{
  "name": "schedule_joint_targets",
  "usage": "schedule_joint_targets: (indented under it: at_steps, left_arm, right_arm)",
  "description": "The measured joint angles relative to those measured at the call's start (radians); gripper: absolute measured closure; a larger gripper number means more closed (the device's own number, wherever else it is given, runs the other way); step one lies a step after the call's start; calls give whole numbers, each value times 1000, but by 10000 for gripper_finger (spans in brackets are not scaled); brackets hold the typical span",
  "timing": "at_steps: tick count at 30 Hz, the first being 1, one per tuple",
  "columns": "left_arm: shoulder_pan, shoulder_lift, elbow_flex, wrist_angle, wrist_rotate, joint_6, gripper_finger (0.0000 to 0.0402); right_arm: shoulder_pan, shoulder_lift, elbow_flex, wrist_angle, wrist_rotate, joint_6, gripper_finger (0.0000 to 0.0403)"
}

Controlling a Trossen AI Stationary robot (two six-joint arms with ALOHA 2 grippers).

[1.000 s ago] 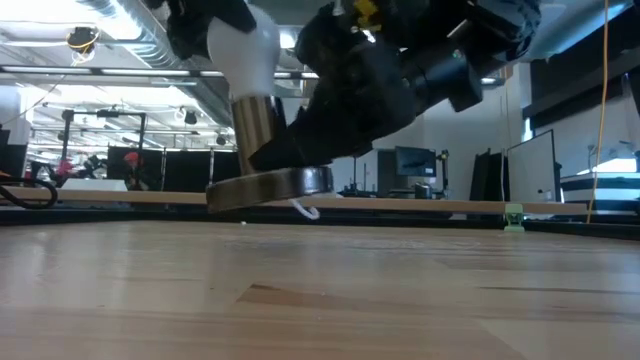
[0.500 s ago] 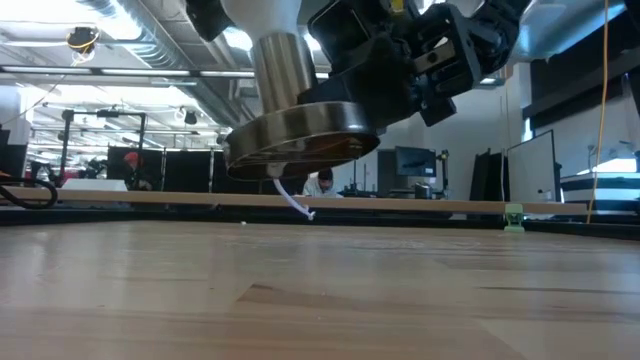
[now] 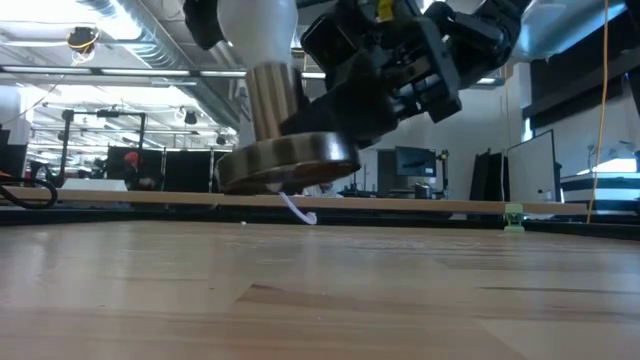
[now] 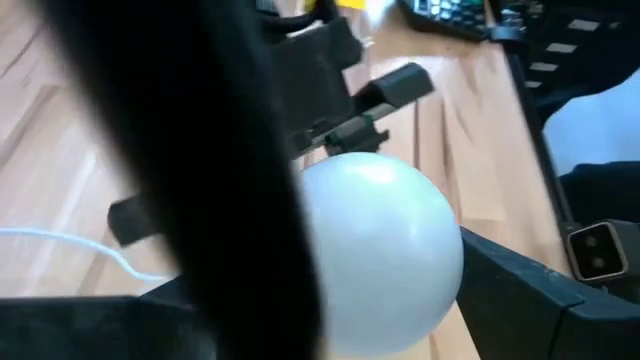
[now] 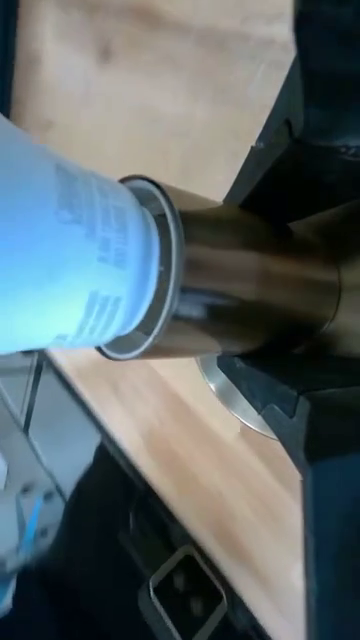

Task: Screw lightbulb
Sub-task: Insert the lightbulb into the lamp

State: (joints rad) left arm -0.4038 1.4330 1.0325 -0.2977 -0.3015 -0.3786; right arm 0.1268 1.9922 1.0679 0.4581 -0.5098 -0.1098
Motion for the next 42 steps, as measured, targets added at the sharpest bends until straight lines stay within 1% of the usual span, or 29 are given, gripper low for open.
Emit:
schedule_joint_targets:
  at_steps: [3, 5, 7, 10, 12, 15, 19, 22, 25, 28, 34, 36, 39, 42]
  left_arm:
    - [1, 0, 0, -17, -8, -10, 149]
    - [1, 0, 0, -29, -9, -23, 149]
    - [1, 0, 0, -45, -10, -24, 149]
    - [1, 0, 3, -46, 17, 66, 149]
    - [1, -2, 4, -39, 36, 123, 148]
    - [4, -2, 4, -43, 45, 155, 139]
    - [23, -2, 3, -50, 62, 156, 112]
    - [38, 0, -2, -87, 55, 161, 95]
    - [47, -14, 3, -113, 50, 170, 87]
    - [58, -27, 30, -166, 50, 134, 86]
    - [58, -53, 91, -402, 54, 21, 85]
    - [58, -62, 112, -449, 64, -31, 84]
    - [58, -84, 142, -458, 61, -107, 84]
    - [57, -94, 163, -430, -1, -207, 84]
  right_arm:
    - [2, -1, 0, -5, 104, 8, 223]
    - [3, -1, 0, -6, 135, 20, 223]
    - [1, -1, 0, -7, 126, 36, 223]
    - [-1, -1, 0, 11, 22, 38, 223]
    - [1, -1, 0, 27, -13, 37, 223]
    - [5, 0, 0, 24, 14, 39, 223]
    - [5, 0, 0, 12, 35, 42, 223]
    - [5, -2, 4, 30, 50, 47, 223]
    - [5, -5, 6, 32, 73, 47, 223]
    - [4, -3, 5, 22, 101, 51, 223]
    - [5, -1, 3, 10, 155, 52, 223]
    - [5, -1, 3, 10, 178, 53, 223]
    - [5, -1, 3, 9, 213, 52, 223]
    - [5, -1, 2, 3, 265, 58, 223]
